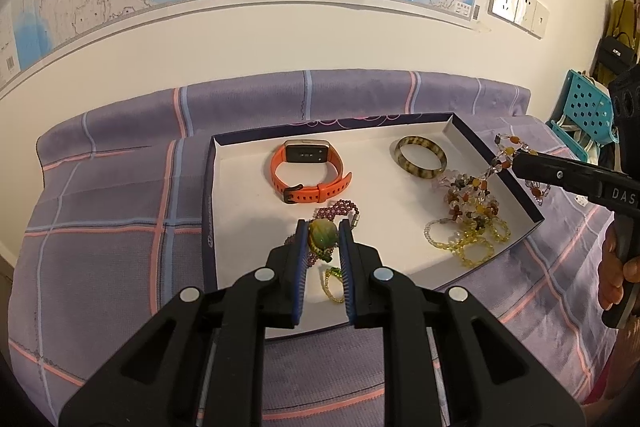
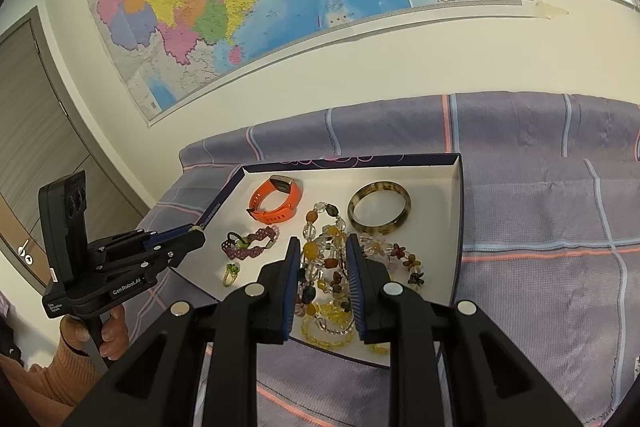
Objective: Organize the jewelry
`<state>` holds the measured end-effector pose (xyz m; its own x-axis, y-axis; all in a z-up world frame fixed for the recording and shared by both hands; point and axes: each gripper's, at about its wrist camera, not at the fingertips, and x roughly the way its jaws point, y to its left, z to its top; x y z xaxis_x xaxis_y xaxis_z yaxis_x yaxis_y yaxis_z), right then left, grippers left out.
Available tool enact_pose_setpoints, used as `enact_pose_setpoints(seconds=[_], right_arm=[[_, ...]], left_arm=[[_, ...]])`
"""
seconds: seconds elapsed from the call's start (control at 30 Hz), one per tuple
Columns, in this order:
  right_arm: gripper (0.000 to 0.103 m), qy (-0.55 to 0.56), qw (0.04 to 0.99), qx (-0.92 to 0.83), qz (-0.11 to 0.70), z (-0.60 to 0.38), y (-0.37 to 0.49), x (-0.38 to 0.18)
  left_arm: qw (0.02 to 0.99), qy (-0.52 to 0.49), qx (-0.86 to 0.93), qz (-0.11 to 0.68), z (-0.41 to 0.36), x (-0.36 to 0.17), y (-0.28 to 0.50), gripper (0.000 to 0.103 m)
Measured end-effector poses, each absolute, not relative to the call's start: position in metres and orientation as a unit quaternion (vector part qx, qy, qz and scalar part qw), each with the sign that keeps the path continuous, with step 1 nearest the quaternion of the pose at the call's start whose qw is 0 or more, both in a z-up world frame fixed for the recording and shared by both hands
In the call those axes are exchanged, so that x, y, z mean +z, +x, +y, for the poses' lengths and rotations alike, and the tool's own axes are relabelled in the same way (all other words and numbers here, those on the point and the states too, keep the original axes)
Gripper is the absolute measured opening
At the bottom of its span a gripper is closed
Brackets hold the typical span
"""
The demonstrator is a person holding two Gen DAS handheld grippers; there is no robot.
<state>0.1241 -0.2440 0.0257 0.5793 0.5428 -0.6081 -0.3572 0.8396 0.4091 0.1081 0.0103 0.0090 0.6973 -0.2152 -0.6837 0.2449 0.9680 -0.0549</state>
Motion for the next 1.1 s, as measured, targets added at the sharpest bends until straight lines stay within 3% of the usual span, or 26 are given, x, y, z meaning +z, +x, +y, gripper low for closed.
enact_pose_setpoints(seconds=[1.1], right_arm=[[0.021, 0.129, 0.879, 0.239, 0.391, -0.244, 0.143, 0.015]], left_arm=[[0.918, 0.018, -0.116, 0.379, 0.012, 0.003, 0.127, 0.016]])
